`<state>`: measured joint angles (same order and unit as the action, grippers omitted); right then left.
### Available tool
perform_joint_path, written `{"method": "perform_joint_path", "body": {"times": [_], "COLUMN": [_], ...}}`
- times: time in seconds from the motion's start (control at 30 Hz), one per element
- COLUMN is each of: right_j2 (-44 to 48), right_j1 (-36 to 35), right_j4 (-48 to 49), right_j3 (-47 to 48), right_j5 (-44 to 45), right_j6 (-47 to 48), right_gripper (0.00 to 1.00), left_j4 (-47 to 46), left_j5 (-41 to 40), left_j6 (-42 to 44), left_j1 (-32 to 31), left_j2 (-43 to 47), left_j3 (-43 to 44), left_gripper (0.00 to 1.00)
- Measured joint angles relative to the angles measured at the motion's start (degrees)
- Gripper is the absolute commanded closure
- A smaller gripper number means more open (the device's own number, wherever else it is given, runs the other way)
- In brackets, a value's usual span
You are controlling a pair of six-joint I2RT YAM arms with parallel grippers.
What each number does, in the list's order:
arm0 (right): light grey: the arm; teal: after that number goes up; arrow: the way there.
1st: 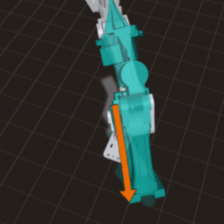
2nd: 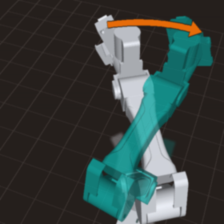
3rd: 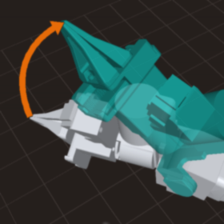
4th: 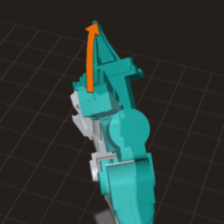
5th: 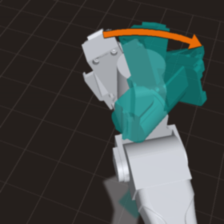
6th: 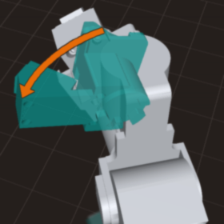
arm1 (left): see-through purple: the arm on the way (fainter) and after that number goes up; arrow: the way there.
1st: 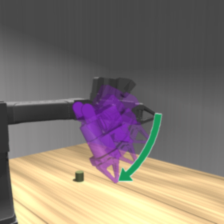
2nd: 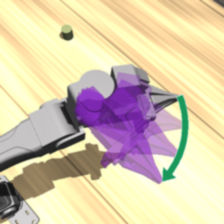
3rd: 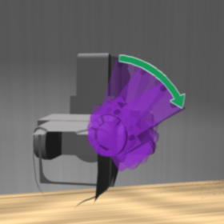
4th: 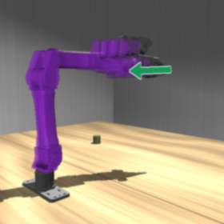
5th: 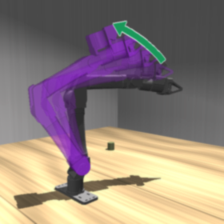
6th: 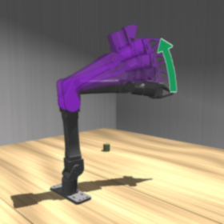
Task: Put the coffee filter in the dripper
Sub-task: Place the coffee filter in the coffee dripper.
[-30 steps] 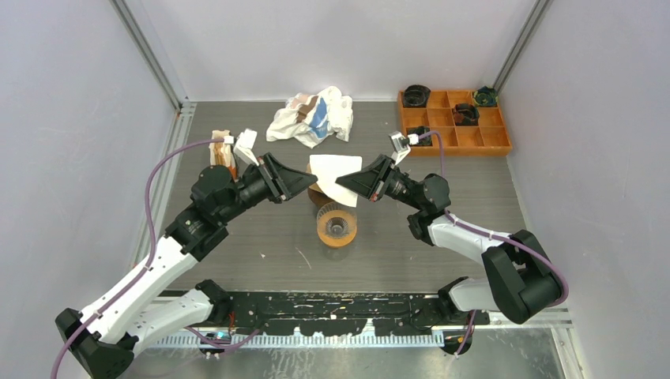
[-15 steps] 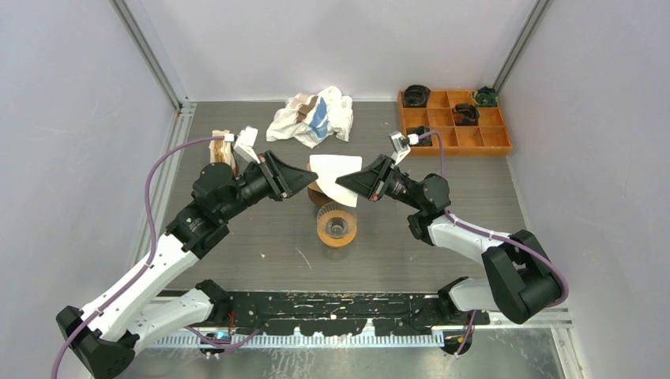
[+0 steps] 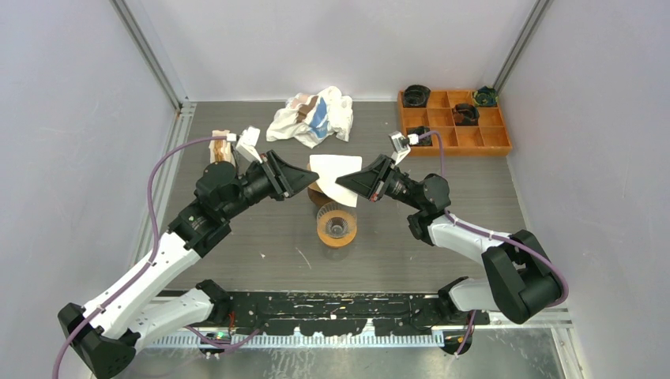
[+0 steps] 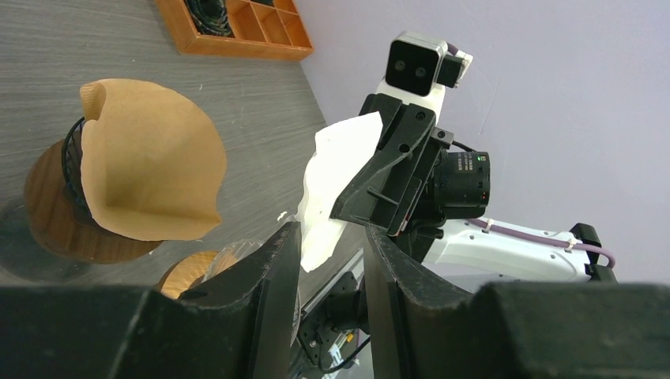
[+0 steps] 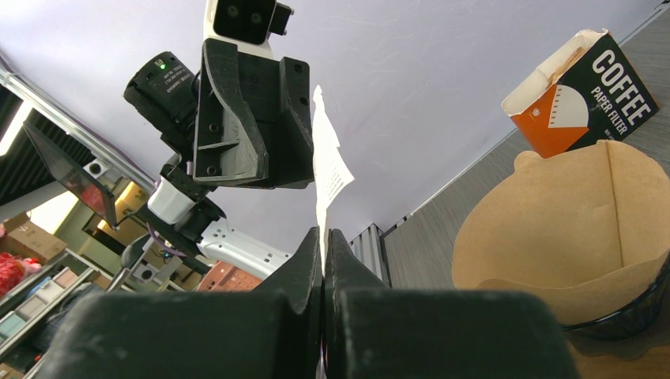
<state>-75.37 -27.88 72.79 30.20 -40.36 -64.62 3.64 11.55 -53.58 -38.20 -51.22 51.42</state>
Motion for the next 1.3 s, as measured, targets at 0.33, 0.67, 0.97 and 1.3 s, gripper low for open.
{"method": "perform_joint_path", "body": {"times": [0.33, 0.67, 0.97, 1.3], "right_j2": [0.0, 0.0, 0.0, 0.0], "right_j1": [0.0, 0.0, 0.0, 0.0], "right_j4": [0.0, 0.0, 0.02, 0.02], "right_j3": [0.0, 0.0, 0.0, 0.0], "right_j5": [-0.02, 0.0, 0.0, -0.02], "right_j6": [0.0, 0.0, 0.0, -0.07], "right_gripper": [0.99, 0.99, 0.99, 0.99], "left_j4": [-0.31, -1.42, -2.43, -3.85], "left_j5": [0.28, 1.81, 2.6, 3.32], "left_j6": [-0.2, -1.09, -1.64, -1.92], "left_j1": [0.0, 0.0, 0.0, -0.46], "left_j2": [-0.31, -0.83, -0.83, -3.02], "left_j3": [0.0, 0.0, 0.0, 0.0], "left_gripper": [0.64, 0.64, 0.64, 0.66]}}
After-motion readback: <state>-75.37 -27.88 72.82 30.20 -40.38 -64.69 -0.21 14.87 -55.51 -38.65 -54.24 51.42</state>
